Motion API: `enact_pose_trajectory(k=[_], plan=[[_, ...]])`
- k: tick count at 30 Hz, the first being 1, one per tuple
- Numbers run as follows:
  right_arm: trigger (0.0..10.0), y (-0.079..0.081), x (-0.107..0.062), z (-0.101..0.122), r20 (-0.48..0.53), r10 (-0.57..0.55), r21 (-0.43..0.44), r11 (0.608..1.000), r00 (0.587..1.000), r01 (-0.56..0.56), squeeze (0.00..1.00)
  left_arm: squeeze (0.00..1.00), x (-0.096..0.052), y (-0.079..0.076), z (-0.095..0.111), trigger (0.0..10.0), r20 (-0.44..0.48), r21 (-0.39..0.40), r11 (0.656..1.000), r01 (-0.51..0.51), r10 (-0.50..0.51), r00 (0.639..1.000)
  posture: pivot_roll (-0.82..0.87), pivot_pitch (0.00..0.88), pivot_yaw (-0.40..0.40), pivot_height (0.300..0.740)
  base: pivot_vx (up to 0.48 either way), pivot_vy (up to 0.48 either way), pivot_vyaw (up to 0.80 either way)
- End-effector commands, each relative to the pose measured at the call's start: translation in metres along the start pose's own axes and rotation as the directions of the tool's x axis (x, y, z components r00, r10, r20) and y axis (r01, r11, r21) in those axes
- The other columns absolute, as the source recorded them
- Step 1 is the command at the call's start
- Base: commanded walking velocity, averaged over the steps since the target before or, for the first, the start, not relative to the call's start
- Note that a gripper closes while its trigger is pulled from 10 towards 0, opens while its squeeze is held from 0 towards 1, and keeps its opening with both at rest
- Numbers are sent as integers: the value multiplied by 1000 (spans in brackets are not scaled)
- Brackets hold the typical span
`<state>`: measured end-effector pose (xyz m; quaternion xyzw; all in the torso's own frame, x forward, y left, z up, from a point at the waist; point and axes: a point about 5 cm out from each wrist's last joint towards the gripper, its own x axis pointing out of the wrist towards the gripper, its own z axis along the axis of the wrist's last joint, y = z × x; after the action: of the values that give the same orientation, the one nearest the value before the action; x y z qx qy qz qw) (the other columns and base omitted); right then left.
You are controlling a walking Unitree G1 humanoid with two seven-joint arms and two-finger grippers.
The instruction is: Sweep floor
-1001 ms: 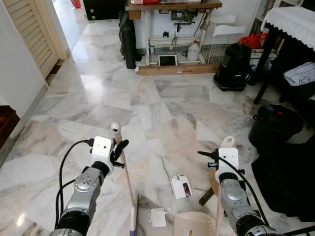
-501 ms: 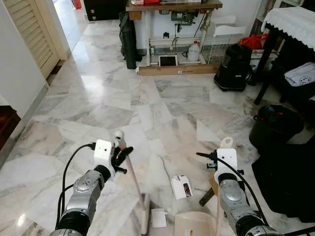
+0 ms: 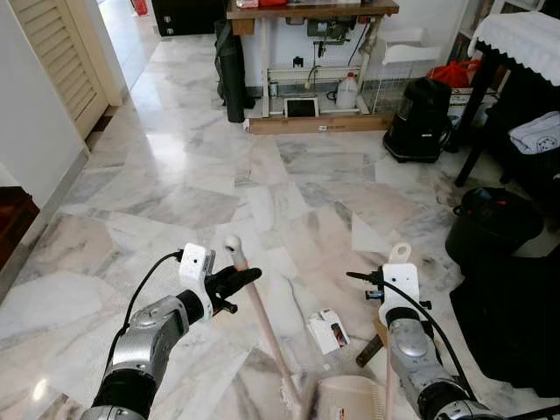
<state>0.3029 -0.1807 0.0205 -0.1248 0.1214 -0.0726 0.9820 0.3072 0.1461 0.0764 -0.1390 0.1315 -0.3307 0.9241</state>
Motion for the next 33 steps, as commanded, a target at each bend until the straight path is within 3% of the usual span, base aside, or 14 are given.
enact_pose_trajectory(k=[1,8,10,16,22,33], plan=[[10000,6,-4,-11,-63,25,-27,999,998,-27,0,0,-2,0,12,10000,62,-52,998,24,-21,998,56,0,16,740,0,0,0],[10000,5,-2,-7,-53,17,-25,1000,998,-19,0,0,-6,6,35,10000,173,-3,997,-80,79,982,53,0,26,740,0,0,0],[10000,3,-2,-7,-48,2,-25,1000,999,-3,0,0,-13,8,56,10000,288,34,984,-176,159,944,48,0,29,740,0,0,0],[10000,-5,-2,-3,5,-58,-25,998,998,58,0,0,-23,10,78,10000,402,77,961,-267,215,890,56,0,23,740,0,0,0],[10000,-11,-1,10,119,-97,6,995,988,97,0,0,-29,11,82,10000,432,90,941,-327,259,864,52,0,23,740,0,0,0],[10000,-9,0,15,150,-82,11,997,985,81,0,0,-31,9,74,10000,410,114,934,-338,265,873,55,0,21,740,0,0,0]])
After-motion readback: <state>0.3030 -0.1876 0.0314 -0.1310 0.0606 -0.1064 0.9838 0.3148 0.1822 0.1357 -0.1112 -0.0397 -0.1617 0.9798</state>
